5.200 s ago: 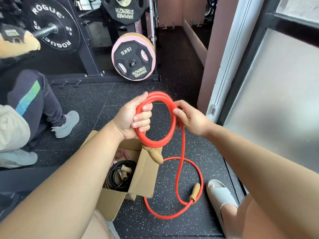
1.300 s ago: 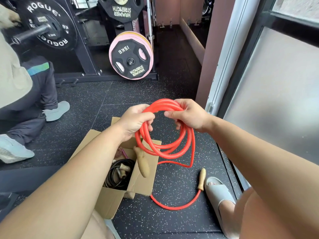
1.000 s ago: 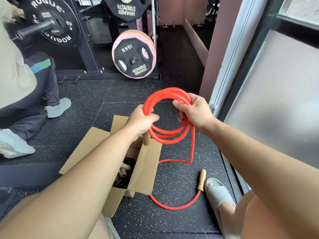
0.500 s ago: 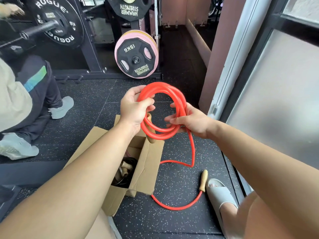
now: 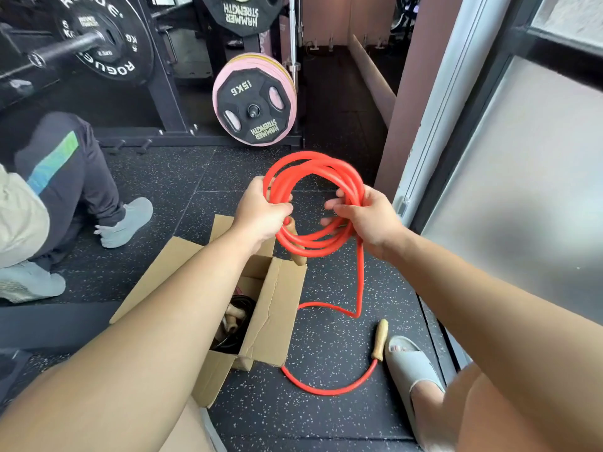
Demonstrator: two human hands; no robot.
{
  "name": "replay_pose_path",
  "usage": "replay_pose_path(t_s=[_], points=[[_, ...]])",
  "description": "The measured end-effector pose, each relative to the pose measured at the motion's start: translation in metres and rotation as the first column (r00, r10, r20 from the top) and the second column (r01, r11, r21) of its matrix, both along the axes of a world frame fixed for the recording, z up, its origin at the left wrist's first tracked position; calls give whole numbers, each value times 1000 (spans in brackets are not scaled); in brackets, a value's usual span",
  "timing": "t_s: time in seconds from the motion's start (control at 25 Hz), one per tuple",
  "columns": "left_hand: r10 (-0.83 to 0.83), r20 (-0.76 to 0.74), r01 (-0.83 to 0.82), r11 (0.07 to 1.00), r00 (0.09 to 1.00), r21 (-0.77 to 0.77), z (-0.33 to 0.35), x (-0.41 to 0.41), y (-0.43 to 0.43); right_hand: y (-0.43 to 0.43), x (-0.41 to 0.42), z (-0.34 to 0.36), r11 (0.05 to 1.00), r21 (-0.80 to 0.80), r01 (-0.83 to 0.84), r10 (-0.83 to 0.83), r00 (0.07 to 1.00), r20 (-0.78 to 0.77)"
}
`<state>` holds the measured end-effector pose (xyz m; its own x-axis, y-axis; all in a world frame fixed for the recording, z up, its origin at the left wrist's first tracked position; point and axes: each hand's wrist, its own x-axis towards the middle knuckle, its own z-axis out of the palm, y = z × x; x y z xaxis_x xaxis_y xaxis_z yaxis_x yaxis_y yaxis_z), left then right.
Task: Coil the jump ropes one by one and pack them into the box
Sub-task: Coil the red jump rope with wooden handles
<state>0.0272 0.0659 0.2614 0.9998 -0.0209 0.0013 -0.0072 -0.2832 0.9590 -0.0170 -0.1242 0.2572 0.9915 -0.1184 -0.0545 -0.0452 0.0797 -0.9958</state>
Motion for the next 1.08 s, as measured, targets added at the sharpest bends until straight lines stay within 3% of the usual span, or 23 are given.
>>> replay_pose_path(t_s=[0.12, 0.28, 0.56, 0.68, 0.92, 1.08], points=[[-86, 20, 88, 964, 996, -249, 12, -5, -5, -7, 2, 5, 997, 65, -52, 60, 989, -137], [-226, -71, 183, 907, 972, -379, 26, -11, -2, -9, 4, 3, 988, -130, -82, 66, 991, -119], [-425, -251, 378, 901, 870, -215, 21, -23, -1, -13, 4, 12, 919, -393, 32, -41, 999, -16], [-491, -279, 395, 855, 825, -334, 24, -24, 0, -13, 4, 15, 869, -494, 30, -22, 1000, 23], [-478, -126, 439, 864, 869, -245, 15, -24, -7, -13, 5, 14, 833, -553, 20, -1, 999, 34], [-437, -32, 433, 897, 899, -88, 9, -23, -9, -17, 3, 13, 837, -536, -107, 102, 994, -38]])
